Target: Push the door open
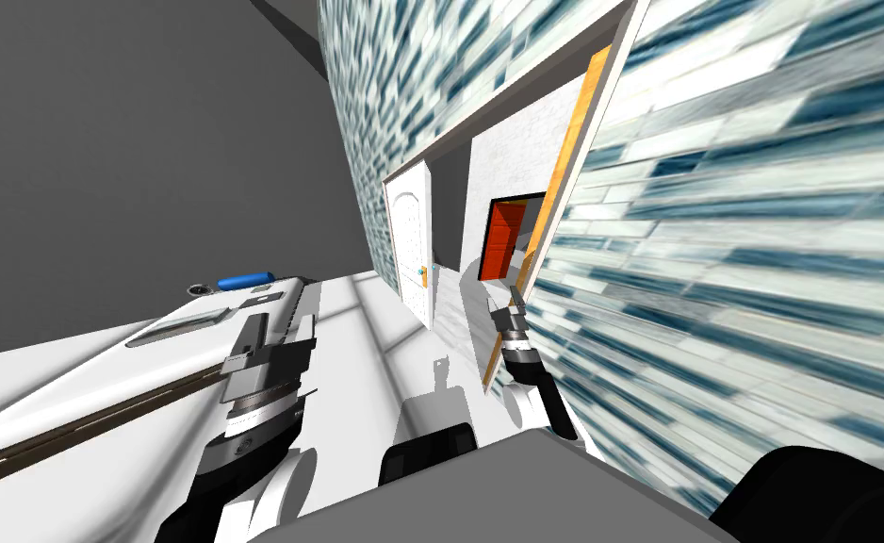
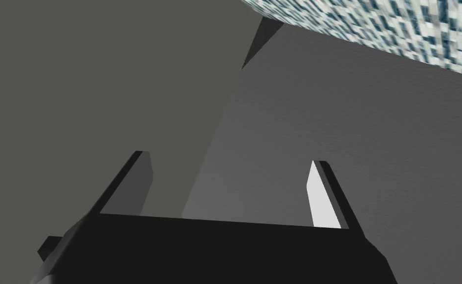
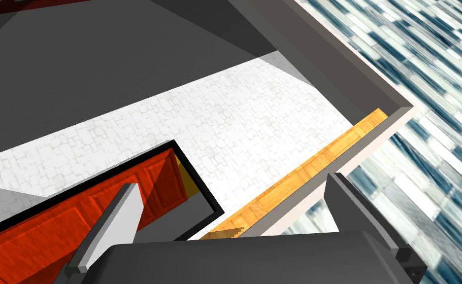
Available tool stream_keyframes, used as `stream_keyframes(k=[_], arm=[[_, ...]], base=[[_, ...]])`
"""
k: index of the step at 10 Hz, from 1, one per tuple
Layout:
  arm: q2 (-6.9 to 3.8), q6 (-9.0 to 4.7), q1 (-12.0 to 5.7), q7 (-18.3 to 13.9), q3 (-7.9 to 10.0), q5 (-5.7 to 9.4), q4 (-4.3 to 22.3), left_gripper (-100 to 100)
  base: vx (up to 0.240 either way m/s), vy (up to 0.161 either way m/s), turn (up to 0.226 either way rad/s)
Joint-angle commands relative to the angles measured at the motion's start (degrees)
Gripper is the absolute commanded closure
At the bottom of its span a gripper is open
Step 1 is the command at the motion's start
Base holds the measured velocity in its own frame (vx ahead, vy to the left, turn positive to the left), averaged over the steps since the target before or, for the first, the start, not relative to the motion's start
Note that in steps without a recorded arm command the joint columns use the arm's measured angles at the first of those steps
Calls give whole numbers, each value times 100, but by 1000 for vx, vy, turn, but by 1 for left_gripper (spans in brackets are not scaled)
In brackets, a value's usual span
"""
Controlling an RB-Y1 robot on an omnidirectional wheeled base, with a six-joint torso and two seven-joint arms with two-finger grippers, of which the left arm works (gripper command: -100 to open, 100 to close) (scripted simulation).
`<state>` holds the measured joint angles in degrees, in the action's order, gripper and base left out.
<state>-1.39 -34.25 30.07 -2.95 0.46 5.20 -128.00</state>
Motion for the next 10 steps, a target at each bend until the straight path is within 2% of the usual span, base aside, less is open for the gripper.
stream_keyframes(k=[1,8,9,10], arm=[[-44,13,-122,-20,-35,-20,188,-100],[-176,66,-608,-102,-173,-101,939,-100],[-203,82,-750,-126,-213,-125,1158,-100],[-217,90,-821,-138,-234,-137,1269,-100]], base=[[169,39,-59],[107,58,-70],[136,70,-95],[141,87,-87]])
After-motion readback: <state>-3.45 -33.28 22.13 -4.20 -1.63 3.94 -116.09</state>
